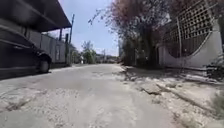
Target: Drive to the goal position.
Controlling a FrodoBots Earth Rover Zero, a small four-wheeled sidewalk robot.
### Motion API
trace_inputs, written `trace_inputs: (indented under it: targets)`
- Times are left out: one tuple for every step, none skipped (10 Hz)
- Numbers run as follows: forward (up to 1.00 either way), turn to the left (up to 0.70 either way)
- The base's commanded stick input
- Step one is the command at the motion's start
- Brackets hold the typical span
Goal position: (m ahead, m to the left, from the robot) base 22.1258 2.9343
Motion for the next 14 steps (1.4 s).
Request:
trace_inputs:
  targets:
    - [1.0, 0.0]
    - [1.0, 0.0]
    - [1.0, 0.0]
    - [1.0, 0.0]
    - [1.0, -0.02]
    - [1.0, -0.03]
    - [1.0, -0.03]
    - [1.0, -0.03]
    - [1.0, -0.03]
    - [1.0, -0.15]
    - [1.0, -0.33]
    - [1.0, -0.37]
    - [1.0, -0.3]
    - [1.0, 0.0]
